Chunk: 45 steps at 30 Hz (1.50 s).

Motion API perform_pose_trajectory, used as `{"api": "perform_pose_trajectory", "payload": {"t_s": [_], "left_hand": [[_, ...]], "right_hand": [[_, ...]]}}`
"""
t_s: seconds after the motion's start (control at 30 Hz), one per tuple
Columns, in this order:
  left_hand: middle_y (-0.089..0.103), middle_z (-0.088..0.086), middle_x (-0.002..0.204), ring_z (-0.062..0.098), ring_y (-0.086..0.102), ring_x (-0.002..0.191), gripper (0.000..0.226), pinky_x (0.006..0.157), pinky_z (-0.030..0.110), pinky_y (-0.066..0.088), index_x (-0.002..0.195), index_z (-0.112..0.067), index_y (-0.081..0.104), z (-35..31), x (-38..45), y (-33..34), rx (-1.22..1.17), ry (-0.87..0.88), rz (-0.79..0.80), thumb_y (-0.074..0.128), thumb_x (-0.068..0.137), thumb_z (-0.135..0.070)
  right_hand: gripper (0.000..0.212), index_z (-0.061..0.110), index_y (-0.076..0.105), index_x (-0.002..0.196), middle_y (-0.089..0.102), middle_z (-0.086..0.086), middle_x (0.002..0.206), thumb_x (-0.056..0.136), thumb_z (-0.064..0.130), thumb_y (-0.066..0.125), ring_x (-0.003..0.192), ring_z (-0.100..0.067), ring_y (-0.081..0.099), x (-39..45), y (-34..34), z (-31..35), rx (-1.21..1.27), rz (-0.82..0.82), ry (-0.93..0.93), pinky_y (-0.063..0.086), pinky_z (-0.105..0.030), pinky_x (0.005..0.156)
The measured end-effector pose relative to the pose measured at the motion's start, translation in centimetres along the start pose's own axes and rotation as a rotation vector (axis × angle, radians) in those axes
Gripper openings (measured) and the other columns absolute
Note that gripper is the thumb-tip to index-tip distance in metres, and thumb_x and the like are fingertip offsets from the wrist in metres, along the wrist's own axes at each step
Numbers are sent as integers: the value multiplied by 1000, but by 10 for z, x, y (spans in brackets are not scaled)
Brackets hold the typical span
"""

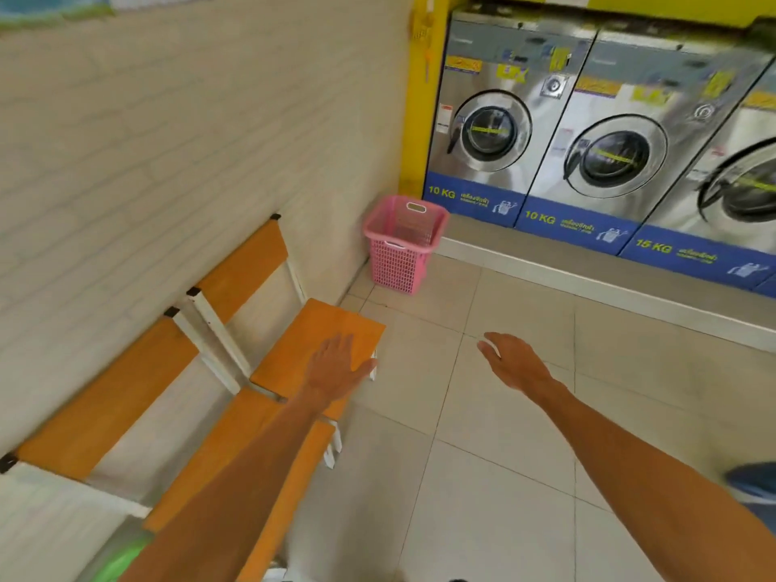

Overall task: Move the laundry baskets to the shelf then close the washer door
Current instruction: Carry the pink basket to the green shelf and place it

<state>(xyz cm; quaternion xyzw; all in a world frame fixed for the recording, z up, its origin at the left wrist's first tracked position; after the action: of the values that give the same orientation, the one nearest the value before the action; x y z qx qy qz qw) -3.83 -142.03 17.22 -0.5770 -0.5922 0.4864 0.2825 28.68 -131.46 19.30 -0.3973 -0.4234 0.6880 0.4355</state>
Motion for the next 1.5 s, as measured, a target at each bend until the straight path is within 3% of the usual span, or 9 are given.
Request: {"api": "perform_pose_trajectory", "payload": {"t_s": [0.17, 0.27, 0.43, 0.6, 0.73, 0.97, 1.27, 1.37, 1.5], "left_hand": [[27, 13, 161, 33, 24, 148, 85, 118, 47, 27, 155, -11, 24, -30, 88, -8, 56, 45, -10, 40, 93, -67], [27, 13, 161, 33, 23, 149, 84, 118, 48, 27, 154, -13, 26, -41, 146, -6, 90, 26, 24, 39, 92, -69], [23, 13, 162, 32, 21, 149, 85, 117, 48, 27, 156, -14, 24, -64, 253, -6, 94, 47, 54, 39, 92, -69], [20, 14, 163, 33, 18, 150, 86, 117, 49, 24, 156, -12, 22, -86, 367, -27, 86, 58, 88, 37, 93, -69], [32, 14, 158, 34, 27, 146, 86, 114, 49, 31, 152, -9, 29, -106, 449, -53, 60, 81, 93, 42, 92, -69], [31, 8, 159, 32, 32, 143, 80, 113, 48, 33, 154, -19, 23, -135, 576, -66, 0, 92, 107, 50, 91, -60], [28, 10, 160, 30, 28, 146, 91, 115, 51, 33, 155, -14, 25, -159, 743, -48, -78, -137, 118, 39, 87, -73], [29, 9, 160, 31, 30, 145, 89, 114, 52, 34, 153, -15, 27, -181, 785, -46, -82, -207, 118, 40, 87, -73], [30, 11, 158, 32, 30, 144, 82, 112, 52, 35, 152, -12, 28, -205, 833, -48, -106, -264, 135, 46, 92, -64]], "right_hand": [[63, 14, 46, 146, 50, -9, 148, 101, 54, 29, 138, -29, 43, 63, -28, -38, -4, 5, 27, 32, -49, 114], [77, 14, 47, 145, 51, -8, 147, 94, 65, 19, 137, -28, 44, 111, -39, -54, 9, 15, 26, 34, -48, 113], [68, 16, 47, 145, 51, -8, 147, 98, 59, 26, 137, -28, 44, 210, -53, -88, 2, 22, 63, 34, -46, 114], [117, 16, 44, 148, 49, -9, 149, 71, 89, -6, 138, -29, 43, 314, -76, -117, 21, 34, 94, 34, -46, 114], [91, 15, 36, 151, 40, -8, 155, 86, 74, 14, 143, -29, 36, 386, -97, -122, 3, 93, 118, 30, -49, 116], [75, 16, 29, 155, 31, -6, 160, 97, 63, 28, 146, -28, 31, 525, -116, -154, 3, 148, 128, 27, -50, 116], [83, 17, 37, 151, 43, -6, 154, 91, 72, 26, 141, -27, 40, 728, -178, -228, -22, 179, 103, 32, -44, 114], [70, 18, 36, 152, 42, -6, 154, 98, 61, 34, 141, -28, 40, 797, -204, -245, -59, 181, 68, 32, -44, 114], [71, 16, 32, 154, 37, -7, 157, 98, 60, 37, 144, -28, 36, 873, -218, -255, -67, 242, 24, 28, -43, 116]]}}
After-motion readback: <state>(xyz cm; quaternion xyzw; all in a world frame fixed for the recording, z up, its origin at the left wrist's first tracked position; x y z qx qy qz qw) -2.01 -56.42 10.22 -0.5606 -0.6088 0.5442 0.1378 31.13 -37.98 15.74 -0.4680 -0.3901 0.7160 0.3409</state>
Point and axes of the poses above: each hand's wrist, its own x-axis towards the middle knuckle, its own y-axis out of the palm, z = x × y, the point moved 9 cm from there along x, towards the middle knuckle
